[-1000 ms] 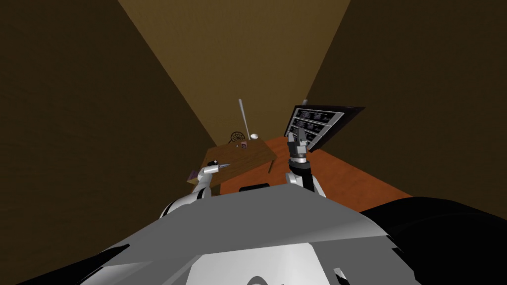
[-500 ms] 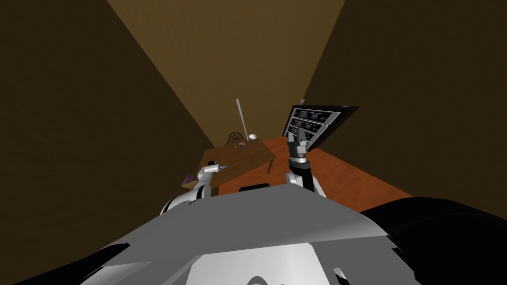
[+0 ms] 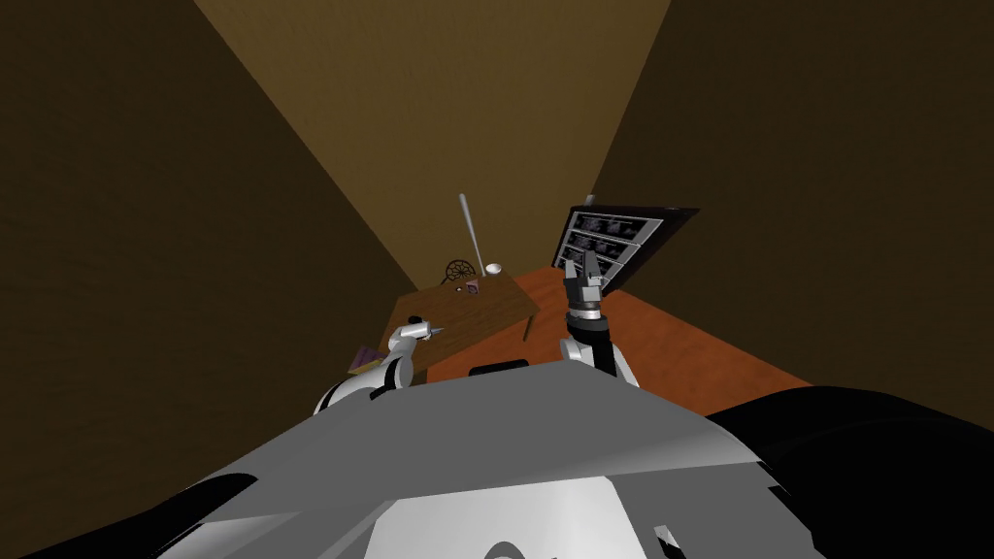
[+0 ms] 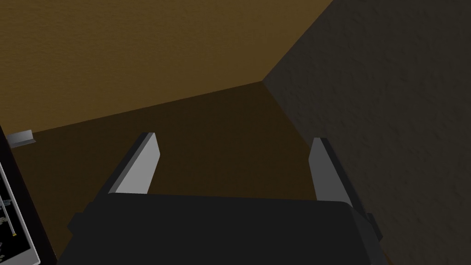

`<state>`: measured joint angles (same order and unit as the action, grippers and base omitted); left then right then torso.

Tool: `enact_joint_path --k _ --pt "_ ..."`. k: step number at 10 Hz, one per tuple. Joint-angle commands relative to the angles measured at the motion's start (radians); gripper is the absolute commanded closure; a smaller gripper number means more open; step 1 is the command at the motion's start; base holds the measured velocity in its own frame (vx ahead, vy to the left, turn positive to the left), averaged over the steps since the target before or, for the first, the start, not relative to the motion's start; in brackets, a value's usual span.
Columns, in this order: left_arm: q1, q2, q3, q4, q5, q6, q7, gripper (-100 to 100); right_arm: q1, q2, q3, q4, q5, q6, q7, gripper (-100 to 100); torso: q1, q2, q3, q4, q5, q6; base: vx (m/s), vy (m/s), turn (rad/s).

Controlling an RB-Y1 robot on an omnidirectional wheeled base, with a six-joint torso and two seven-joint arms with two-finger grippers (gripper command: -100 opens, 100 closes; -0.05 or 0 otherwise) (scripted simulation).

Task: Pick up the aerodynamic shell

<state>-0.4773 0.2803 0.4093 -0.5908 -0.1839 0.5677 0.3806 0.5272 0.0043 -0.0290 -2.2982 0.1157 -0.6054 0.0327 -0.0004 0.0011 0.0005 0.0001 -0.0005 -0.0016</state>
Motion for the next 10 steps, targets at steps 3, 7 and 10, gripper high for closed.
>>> enact_joint_path --k 3,7,10 --pt "0.038 -0.005 -0.012 0.025 0.012 -0.063 -0.006 -100 0.0 0.0 0.0 0.0 0.0 0.0 0.0 0 0.002 -0.005 -0.003 -0.001 0.0 0.0 0.093 0.019 0.032" --pt "0.04 -0.008 -0.01 0.004 0.012 -0.043 -0.007 100 0.0 0.0 0.0 0.0 0.0 0.0 0.0 0 0.0 0.0 0.0 0.0 0.0 0.0 0.011 0.002 0.002" --pt "0.039 -0.009 -0.01 0.004 0.012 -0.044 -0.008 0 0.0 0.0 0.0 0.0 0.0 0.0 0.0 0 0.0 0.001 0.001 0.001 0.0 0.0 0.0 0.0 0.0"
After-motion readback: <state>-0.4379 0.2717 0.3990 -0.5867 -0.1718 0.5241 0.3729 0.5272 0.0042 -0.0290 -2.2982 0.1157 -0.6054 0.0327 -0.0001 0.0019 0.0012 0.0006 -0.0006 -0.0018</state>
